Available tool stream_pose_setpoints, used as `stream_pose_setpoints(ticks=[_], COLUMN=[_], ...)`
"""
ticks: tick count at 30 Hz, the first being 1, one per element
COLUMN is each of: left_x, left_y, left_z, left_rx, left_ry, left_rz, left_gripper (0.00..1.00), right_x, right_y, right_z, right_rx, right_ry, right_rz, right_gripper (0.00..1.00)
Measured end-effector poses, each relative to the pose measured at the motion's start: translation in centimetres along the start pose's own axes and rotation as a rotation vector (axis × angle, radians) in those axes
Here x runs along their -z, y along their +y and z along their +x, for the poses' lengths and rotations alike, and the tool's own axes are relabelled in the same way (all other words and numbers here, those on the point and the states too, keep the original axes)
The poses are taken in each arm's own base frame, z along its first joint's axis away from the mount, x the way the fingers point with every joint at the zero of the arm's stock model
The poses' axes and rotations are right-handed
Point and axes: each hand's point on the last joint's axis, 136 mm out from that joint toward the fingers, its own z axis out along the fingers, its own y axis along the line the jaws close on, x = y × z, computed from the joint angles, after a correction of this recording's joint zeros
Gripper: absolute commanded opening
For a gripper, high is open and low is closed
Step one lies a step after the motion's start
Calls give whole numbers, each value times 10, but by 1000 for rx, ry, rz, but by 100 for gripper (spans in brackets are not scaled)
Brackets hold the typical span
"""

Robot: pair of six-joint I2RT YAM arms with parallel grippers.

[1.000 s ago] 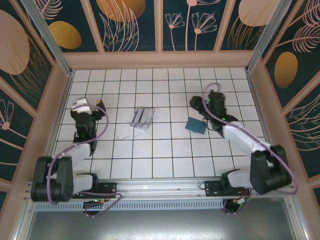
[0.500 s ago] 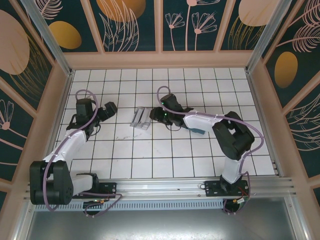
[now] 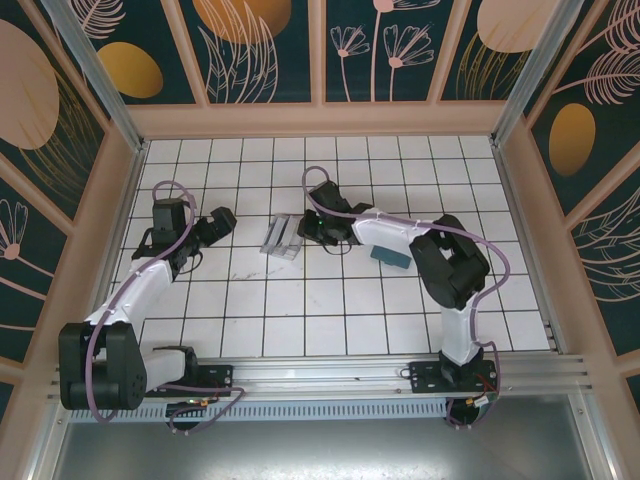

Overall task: Put the credit cards into the card holder
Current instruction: Move the storage box to the center of the table.

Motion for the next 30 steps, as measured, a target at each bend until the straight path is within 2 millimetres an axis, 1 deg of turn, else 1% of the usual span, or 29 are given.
stream_pose_setpoints(ticks=[1,2,3,6,9,12,17,18,19,21,24,25,26,27,30], left_x=[0,-1,-1,-2,-4,-7,-6,-6,-7,-8,-12,-14,-14,-15,-14], left_y=[0,1,1,1,0,-1,-7,-7,-7,-6,-3,-3,-3,-4,-3], left_z=[2,3,4,5,9,12,13,13,13,14,18,21,23,24,25], left_rx=[2,3,4,4,7,9,9,9,9,10,18,23,25,25,-4], left_ry=[5,9,12,18,39,62,73,75,76,80,102,112,123,128,136], left_rz=[3,3,5,7,17,29,54,56,56,53,47,50,56,60,54], left_gripper=[99,99,99,99,99,99,99,99,99,99,99,99,99,99,99], right_x=[0,0,1,2,4,11,27,30,32,38,46,50,56,62,93], right_y=[0,0,-1,-6,-12,-33,-79,-85,-93,-106,-123,-128,-132,-134,-134], right_z=[-2,-2,-3,-6,-20,-39,-79,-85,-91,-100,-113,-115,-116,-116,-111], right_rx=[3,7,10,34,70,90,124,132,143,151,160,161,162,166,172], right_ry=[-4,-2,-2,18,16,10,-13,-20,-33,-48,-74,-84,-95,-105,-154], right_rz=[4,11,14,43,69,110,176,184,197,217,258,274,288,299,317], right_gripper=[13,7,5,3,0,0,1,2,4,12,27,33,39,43,54])
